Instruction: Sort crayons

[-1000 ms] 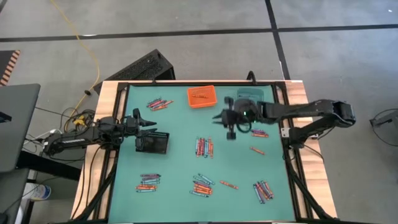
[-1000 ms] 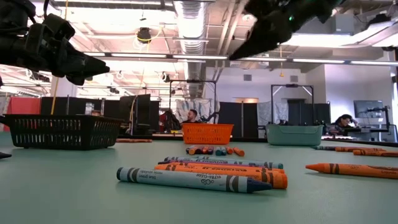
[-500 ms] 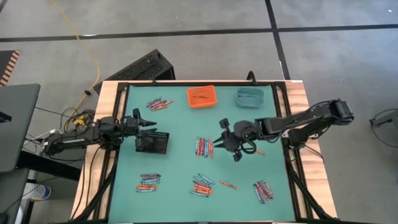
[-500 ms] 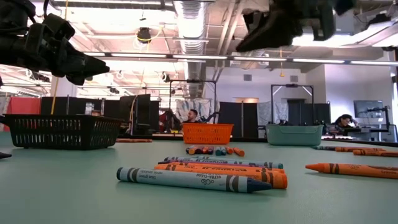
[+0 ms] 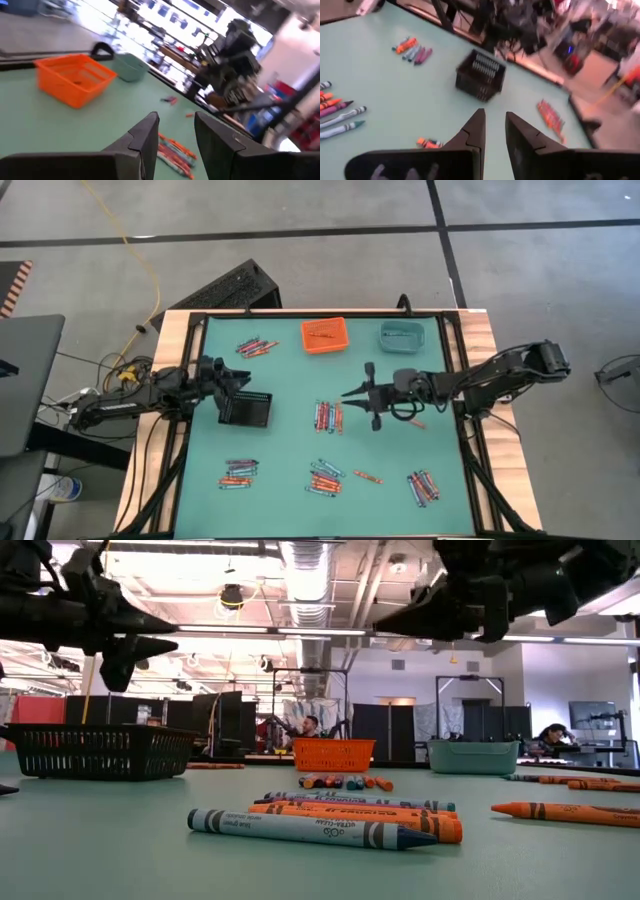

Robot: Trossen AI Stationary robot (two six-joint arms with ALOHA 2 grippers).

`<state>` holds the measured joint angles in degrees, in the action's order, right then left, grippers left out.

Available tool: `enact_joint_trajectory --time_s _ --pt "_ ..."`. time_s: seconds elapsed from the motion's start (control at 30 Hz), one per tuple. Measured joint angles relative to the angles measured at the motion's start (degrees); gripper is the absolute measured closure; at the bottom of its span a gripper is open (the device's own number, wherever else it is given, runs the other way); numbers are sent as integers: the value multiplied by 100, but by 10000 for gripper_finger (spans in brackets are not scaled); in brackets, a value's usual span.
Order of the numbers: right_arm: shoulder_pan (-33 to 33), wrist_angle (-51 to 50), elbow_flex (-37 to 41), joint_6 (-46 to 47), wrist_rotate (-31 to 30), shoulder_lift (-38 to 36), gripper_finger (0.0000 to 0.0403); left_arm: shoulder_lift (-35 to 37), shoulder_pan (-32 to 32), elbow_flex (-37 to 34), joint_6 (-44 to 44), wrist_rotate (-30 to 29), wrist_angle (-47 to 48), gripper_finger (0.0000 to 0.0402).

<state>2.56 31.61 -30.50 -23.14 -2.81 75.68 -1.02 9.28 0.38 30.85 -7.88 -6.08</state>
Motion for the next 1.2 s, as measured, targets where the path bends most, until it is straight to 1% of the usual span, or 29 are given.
enact_joint_trajectory --time_s 0.1,0.13,0.17,0.23,0.27,0.33,0.43,0.53,0.63,0.77,0.87,0.97,1.07,1.2 --pt "-58 -477 1 613 -21 57 329 0 3 0 195 -626 28 286" --pt "-66 -585 6 779 -27 58 329 0 3 0 369 -685 53 286" --pt "-87 -573 5 761 -26 57 329 0 4 3 428 -626 78 286" --pt "-108 -482 0 464 -24 7 329 -15 2 50 330 -299 133 286" --pt "-114 -407 0 342 -22 -32 329 -71 -4 166 331 -155 371 286" --pt "-113 -202 -7 232 -24 -87 329 -239 -45 498 425 -22 765 286" --pt "-108 -198 -7 230 -22 -133 329 -715 -228 1066 394 89 1158 286" --pt "-104 -358 -7 379 -14 -136 329 -1446 -567 1552 250 167 1518 286" --pt "-104 -520 -7 517 -13 -138 329 -2312 -1049 2032 223 150 1807 286" --pt "-106 -485 -7 555 -13 -138 329 -3666 -1867 2578 316 -7 2035 286" --pt "-89 -339 -7 670 -9 -138 329 -4573 -2529 3116 469 -32 2140 286" --pt "-30 -338 -7 767 -9 -140 329 -5374 -3177 3715 856 -53 2704 286" --pt "44 -388 -7 770 -5 -140 329 -6104 -3860 4330 1220 -254 3298 286" --pt "106 -427 -7 772 15 -140 329 -7024 -4524 4905 1703 -308 4325 286"
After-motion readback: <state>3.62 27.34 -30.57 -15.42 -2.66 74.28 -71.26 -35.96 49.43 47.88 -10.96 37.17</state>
